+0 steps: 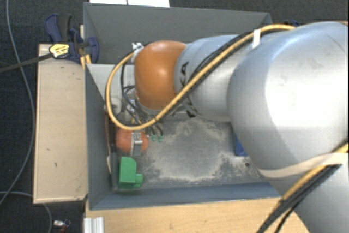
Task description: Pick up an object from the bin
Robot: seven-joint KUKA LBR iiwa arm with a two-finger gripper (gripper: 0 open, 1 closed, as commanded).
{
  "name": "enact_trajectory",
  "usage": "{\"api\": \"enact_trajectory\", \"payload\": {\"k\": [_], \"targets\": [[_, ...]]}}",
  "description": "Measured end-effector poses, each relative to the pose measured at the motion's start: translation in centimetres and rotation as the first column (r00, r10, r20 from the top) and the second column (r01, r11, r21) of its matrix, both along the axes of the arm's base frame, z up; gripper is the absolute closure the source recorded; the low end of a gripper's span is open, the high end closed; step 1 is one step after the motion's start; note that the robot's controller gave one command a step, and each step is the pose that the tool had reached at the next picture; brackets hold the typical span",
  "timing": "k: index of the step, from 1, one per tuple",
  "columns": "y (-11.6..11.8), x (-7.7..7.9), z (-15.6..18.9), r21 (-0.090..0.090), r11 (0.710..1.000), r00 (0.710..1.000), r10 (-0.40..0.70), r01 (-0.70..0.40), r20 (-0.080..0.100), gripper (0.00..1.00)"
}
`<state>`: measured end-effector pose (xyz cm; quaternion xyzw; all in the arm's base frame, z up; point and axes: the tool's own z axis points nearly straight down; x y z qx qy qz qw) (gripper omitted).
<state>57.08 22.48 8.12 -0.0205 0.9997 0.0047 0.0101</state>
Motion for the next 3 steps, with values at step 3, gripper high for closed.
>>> {"api": "enact_trajectory", "payload": {"k": [3], "targets": [[-2.7, -1.3, 4.5, -0.002, 0.992, 0.992, 0.126, -0.126, -0.007, 1.0]]}}
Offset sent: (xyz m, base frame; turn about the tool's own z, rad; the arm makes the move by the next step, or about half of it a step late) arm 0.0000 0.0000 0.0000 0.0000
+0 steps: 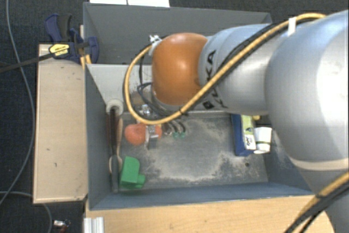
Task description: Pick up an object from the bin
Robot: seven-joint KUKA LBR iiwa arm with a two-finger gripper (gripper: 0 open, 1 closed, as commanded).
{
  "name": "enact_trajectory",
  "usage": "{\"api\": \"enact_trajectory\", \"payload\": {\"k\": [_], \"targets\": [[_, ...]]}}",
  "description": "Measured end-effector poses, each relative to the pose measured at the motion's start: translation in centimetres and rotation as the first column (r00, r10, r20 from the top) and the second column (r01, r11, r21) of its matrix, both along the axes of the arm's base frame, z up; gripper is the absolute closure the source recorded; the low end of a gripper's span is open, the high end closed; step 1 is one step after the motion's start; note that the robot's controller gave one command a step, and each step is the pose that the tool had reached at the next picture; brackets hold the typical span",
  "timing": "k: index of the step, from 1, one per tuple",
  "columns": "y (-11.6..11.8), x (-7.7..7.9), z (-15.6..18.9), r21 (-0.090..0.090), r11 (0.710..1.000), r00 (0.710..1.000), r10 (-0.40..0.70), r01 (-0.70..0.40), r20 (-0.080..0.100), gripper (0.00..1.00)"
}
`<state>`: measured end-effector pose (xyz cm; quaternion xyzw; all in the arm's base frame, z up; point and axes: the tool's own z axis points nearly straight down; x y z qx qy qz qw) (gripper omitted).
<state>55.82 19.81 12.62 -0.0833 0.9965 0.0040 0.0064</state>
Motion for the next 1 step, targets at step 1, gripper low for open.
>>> {"api": "enact_trajectory", "payload": {"k": [1], "targets": [[0.17, 0.62, 7.63, 0.0, 1.0, 1.0, 0.018, -0.018, 0.0, 1.0]]}}
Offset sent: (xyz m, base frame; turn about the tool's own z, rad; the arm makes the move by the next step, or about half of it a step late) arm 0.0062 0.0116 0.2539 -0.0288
